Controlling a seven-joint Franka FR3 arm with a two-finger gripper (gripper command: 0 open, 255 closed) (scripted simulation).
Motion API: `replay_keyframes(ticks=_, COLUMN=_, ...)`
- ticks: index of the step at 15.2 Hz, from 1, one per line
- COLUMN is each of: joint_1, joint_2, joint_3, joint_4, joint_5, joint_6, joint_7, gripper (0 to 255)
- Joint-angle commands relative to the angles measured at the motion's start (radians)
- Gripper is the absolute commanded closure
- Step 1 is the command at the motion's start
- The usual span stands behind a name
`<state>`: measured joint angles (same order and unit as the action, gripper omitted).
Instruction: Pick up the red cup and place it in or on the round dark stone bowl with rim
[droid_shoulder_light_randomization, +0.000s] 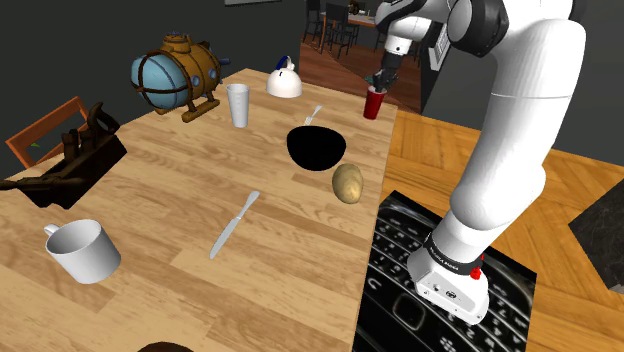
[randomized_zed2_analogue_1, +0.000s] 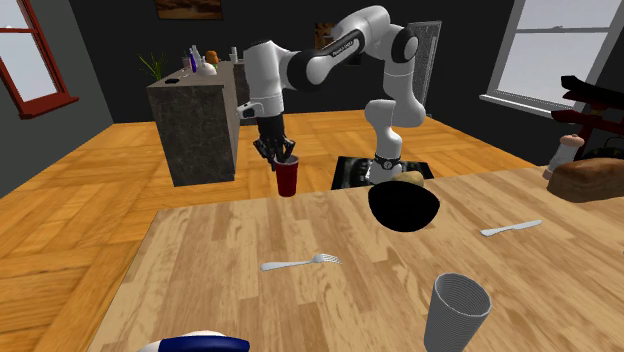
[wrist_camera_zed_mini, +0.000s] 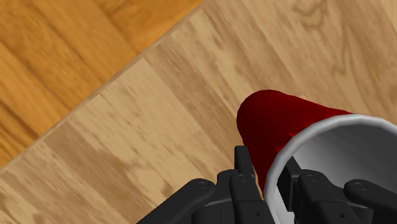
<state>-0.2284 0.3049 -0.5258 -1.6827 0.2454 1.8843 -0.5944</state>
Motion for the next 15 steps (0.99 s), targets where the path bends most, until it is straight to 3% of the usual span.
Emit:
replay_keyframes(ticks=1, joint_1=0.001, joint_2=-0.009, joint_3=-0.002, joint_4=0.015, joint_5=-0.006, joint_6=-0.022, joint_7=0.005, gripper=255)
replay_keyframes(ticks=15, joint_1=-0.009, joint_2=-0.026, joint_3=-0.010, joint_4=0.182, joint_5=-0.022, joint_6=-0.202, joint_7=0.030, gripper=255)
